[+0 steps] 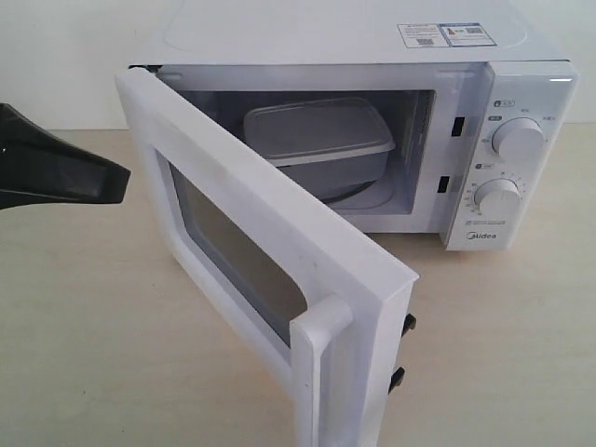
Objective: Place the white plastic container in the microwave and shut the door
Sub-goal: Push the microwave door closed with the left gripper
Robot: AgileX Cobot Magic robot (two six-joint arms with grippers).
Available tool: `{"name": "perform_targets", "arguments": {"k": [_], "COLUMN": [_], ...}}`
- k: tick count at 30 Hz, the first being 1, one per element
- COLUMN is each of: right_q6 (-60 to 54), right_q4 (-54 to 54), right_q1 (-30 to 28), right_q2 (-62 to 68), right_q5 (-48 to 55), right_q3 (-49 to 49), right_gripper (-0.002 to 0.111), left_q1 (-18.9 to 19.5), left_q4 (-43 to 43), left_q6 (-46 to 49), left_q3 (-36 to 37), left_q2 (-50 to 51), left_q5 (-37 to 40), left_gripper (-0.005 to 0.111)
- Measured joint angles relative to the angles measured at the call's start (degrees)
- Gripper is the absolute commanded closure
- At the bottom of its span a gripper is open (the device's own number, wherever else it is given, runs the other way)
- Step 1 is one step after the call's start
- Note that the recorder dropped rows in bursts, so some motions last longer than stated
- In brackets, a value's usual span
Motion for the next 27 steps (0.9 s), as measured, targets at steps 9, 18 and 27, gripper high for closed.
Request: {"name": "perform_targets", "arguments": {"k": [9, 18, 27], "right_q6": [0.0, 0.0, 0.0], "right_q4": [0.0, 0.0, 0.0], "right_q1": [0.0, 0.0, 0.0], "right_q2": [0.0, 0.0, 0.0], "right_q5": [0.0, 0.0, 0.0], "right_q3": [0.0, 0.0, 0.0], "right_gripper": [0.108, 0.108, 0.108], "left_q1": [0.0, -2.85, -19.54], "left_q4": [2.72, -0.3, -7.3], "left_q6": [-0.78, 2.81, 10.4], "left_q3": [0.0, 0.0, -3.98], "left_q2": [0.0, 8.1, 17.16], "left_q5": [-2.62, -8.78, -27.65], "left_gripper": [0.102, 0.102, 0.102]}}
